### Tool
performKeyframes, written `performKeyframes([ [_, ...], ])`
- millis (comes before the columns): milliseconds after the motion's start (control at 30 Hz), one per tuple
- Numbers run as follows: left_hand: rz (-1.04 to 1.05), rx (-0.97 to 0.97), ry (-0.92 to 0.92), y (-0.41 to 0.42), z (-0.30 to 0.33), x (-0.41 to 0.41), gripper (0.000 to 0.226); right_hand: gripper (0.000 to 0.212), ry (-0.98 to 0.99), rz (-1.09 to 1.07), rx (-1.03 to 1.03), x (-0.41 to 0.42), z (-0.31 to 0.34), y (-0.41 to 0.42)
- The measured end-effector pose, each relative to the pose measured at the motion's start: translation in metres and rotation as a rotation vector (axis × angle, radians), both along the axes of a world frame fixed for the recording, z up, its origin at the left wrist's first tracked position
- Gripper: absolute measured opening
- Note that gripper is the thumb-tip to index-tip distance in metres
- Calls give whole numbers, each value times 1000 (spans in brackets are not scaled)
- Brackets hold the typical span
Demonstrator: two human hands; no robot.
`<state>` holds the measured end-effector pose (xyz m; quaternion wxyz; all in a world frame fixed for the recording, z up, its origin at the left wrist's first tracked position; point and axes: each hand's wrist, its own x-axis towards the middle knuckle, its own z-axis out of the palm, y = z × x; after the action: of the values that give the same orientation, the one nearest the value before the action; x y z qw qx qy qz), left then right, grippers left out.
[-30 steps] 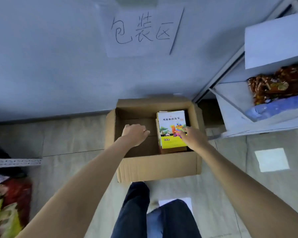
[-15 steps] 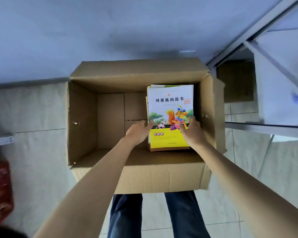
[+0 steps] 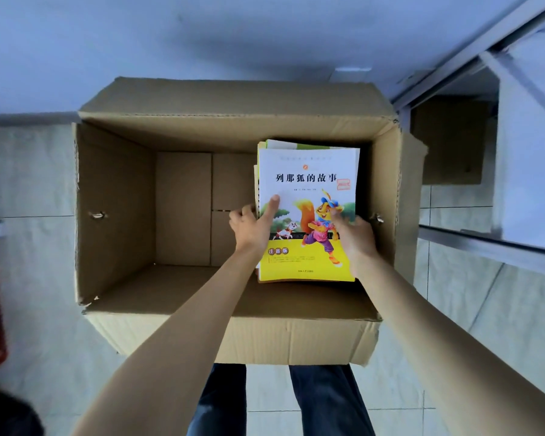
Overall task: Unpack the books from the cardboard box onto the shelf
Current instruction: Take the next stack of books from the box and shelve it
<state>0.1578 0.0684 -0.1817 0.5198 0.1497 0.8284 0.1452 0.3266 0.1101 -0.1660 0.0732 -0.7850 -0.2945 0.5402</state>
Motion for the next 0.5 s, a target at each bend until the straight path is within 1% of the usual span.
performKeyframes([
  [133,141,10,-146,4,7,-7,86,41,15,-27,-20,0,6,1],
  [233,137,18,-214,9,10,-13,92,41,23,-13,-19,-4,8,-2],
  [300,80,24,-184,10,10,-12,96,39,19,0,-3,-9,9,-4],
  [333,52,26,-148,9,11,-11,94,38,14,0,3,-11,9,-5],
  [400,44,53,-103,6,12,-9,87,38,0,11,7,-13,10,-4],
  [500,74,102,-86,0,13,-8,77,38,-28,38,4,-14,8,-3],
])
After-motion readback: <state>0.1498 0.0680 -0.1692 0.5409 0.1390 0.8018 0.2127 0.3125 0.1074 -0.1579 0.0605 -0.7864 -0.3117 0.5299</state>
